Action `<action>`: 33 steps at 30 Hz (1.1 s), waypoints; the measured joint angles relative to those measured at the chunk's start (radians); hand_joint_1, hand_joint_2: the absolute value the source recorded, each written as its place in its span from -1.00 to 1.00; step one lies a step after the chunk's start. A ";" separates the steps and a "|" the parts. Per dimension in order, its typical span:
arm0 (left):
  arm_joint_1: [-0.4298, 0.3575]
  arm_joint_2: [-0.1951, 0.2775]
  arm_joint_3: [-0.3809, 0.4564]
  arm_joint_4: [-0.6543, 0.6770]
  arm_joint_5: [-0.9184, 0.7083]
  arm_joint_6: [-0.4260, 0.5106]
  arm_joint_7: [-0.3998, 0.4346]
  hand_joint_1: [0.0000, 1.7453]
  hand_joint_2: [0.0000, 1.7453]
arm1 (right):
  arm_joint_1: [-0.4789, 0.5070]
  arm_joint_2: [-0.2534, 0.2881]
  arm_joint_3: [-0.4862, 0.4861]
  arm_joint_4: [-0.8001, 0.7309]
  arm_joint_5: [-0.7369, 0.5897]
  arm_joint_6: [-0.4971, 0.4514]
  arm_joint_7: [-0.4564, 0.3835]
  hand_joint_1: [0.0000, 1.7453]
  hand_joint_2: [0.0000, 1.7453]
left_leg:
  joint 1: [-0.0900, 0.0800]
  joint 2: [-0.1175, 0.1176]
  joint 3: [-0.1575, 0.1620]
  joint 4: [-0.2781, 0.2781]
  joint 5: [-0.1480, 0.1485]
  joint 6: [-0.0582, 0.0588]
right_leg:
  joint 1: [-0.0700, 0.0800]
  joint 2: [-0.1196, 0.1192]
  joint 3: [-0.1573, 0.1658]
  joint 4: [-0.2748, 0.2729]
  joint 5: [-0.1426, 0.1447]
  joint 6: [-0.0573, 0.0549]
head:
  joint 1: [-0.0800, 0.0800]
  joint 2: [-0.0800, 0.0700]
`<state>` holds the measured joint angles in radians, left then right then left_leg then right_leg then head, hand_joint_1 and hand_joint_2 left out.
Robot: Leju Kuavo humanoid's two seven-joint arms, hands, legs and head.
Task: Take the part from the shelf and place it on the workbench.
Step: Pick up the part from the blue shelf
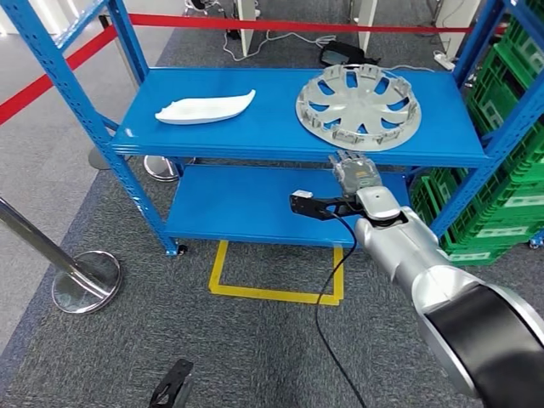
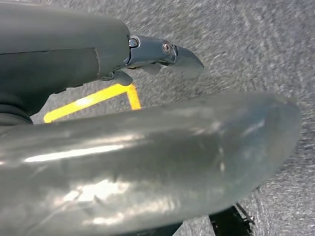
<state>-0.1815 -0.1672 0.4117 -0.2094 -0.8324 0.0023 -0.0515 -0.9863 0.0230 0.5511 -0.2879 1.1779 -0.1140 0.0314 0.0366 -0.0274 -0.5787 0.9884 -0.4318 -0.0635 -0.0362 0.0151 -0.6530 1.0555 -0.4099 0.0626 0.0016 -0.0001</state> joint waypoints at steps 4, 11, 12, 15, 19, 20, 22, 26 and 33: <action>-0.004 0.000 0.000 0.000 -0.001 0.000 0.000 -1.00 -1.00 | -0.003 0.000 0.000 -0.001 0.000 -0.001 0.000 -1.00 1.00 | -0.001 0.014 -0.060 0.116 -0.063 -0.006 | 0.002 0.001 -0.003 0.001 -0.002 -0.026 | -0.010 0.000; -0.002 0.000 0.000 0.000 -0.002 0.000 0.000 -1.00 -1.00 | 0.000 0.000 0.000 -0.001 0.000 -0.001 0.000 -1.00 1.00 | -0.020 0.018 -0.109 0.138 0.006 0.029 | 0.014 -0.002 0.003 0.001 -0.009 -0.031 | -0.012 0.000; -0.003 0.000 0.000 0.000 -0.002 0.000 0.000 -1.00 -1.00 | -0.001 0.000 0.000 -0.001 0.000 -0.001 0.000 -1.00 1.00 | -0.023 0.020 -0.085 0.083 0.024 0.033 | 0.017 -0.002 0.003 0.002 -0.010 -0.028 | -0.011 0.000; -0.003 0.000 0.000 0.000 -0.004 0.000 0.000 -1.00 -1.00 | -0.001 0.000 -0.001 -0.001 0.000 -0.001 0.000 -1.00 1.00 | -0.028 0.021 -0.061 0.028 0.024 0.035 | 0.019 -0.002 0.002 -0.005 -0.007 -0.013 | -0.010 0.000; -0.003 -0.003 0.000 0.000 -0.006 0.000 0.000 -1.00 -1.00 | -0.003 0.000 -0.001 -0.001 0.001 -0.002 -0.002 -1.00 1.00 | -0.025 0.015 -0.058 0.018 0.034 0.033 | 0.021 -0.005 0.014 -0.025 0.001 -0.038 | -0.005 0.000; -0.003 -0.004 0.000 0.000 -0.006 0.000 0.000 -1.00 -1.00 | -0.005 0.000 -0.001 -0.001 0.001 -0.002 -0.002 -1.00 1.00 | -0.026 0.014 -0.057 0.018 0.034 0.036 | 0.021 -0.006 0.016 -0.028 0.002 -0.041 | -0.004 0.000; -0.003 -0.005 0.000 0.000 -0.006 0.000 0.000 -1.00 -1.00 | -0.005 0.000 -0.001 -0.001 0.001 -0.002 -0.003 -1.00 1.00 | -0.028 0.012 -0.057 0.018 0.033 0.042 | 0.020 -0.008 0.022 -0.035 0.005 -0.037 | -0.005 0.000; -0.003 -0.005 0.001 0.000 -0.006 0.000 0.001 -1.00 -1.00 | -0.005 0.000 -0.001 -0.001 0.001 -0.002 -0.003 -1.00 1.00 | -0.029 0.012 -0.057 0.018 0.033 0.049 | 0.018 -0.009 0.028 -0.049 0.012 -0.006 | -0.005 0.000; -0.003 -0.005 0.001 0.000 -0.008 0.000 0.003 -1.00 -1.00 | -0.005 0.000 -0.001 -0.001 0.003 -0.002 -0.003 -1.00 1.00 | -0.030 0.012 -0.057 0.018 0.034 0.050 | 0.017 -0.008 0.027 -0.050 0.014 0.005 | -0.006 0.000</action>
<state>-0.1846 -0.1720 0.4124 -0.2094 -0.8404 0.0019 -0.0481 -0.9911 0.0225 0.5501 -0.2892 1.1808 -0.1158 0.0285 0.0071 -0.0154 -0.6357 1.0064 -0.3976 -0.0134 -0.0189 0.0066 -0.6257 1.0053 -0.3959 0.0675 -0.0041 -0.0003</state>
